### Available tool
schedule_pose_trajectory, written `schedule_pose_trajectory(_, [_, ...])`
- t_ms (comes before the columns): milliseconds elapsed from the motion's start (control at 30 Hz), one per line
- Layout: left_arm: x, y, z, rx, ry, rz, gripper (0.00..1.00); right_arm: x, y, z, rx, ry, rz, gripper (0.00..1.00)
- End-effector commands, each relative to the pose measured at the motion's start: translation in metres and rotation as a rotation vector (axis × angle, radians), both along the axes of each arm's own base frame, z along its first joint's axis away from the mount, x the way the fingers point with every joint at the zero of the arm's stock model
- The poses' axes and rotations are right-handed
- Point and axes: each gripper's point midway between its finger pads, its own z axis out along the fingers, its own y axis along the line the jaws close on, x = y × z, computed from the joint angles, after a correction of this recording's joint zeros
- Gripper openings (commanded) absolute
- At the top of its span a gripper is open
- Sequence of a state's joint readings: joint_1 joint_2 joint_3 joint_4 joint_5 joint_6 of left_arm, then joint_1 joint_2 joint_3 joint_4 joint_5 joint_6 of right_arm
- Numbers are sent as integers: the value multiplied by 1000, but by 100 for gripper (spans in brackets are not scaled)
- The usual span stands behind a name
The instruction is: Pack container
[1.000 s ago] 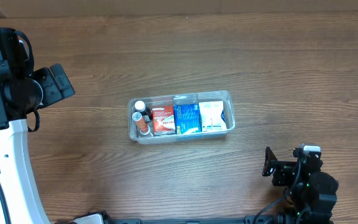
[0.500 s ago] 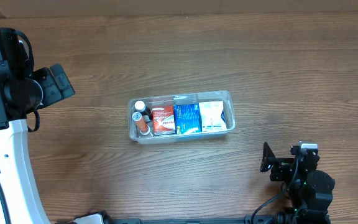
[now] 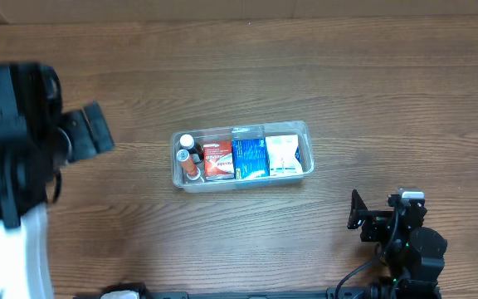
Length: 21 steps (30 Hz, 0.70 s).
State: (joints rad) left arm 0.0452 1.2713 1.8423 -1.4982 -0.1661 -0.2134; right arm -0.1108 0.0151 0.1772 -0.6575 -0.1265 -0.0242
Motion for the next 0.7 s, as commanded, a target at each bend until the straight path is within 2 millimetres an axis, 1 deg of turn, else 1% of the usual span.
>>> schedule_pose_trajectory(0, [-26,-11,11,31,-164,-67,100,0,1,-5,1,2,7,100])
schedule_pose_trajectory(33, [-30,-15,5,14,-202,-82,100,0,1,-5,1,2,7,100])
schedule_pose_trajectory(133, [-43,-21,-34,-5,-295,-113,100,0,1,-5,1,2,7,100])
schedule_pose_trajectory(200, [-49,-27,-70,-8,-343,-156,100,0,1,-5,1,2,7,100])
schedule_pose_trajectory(300, [-63,-37,-124,-46,-370,-198,100,0,1,-5,1,2,7,100])
schedule_pose_trajectory(400, [-70,-46,-169,-79,-400,-233,100,0,1,-5,1,2,7,100])
schedule_pose_trajectory(533, [-64,-47,-211,-80,-418,-238,100,0,1,-5,1,2,7,100])
schedule_pose_trajectory(633, [-60,-48,-236,-85,-426,-244,100,0,1,-5,1,2,7,100])
schedule_pose_trajectory(667, [-60,-48,-240,-87,-427,-241,100,0,1,-5,1,2,7,100])
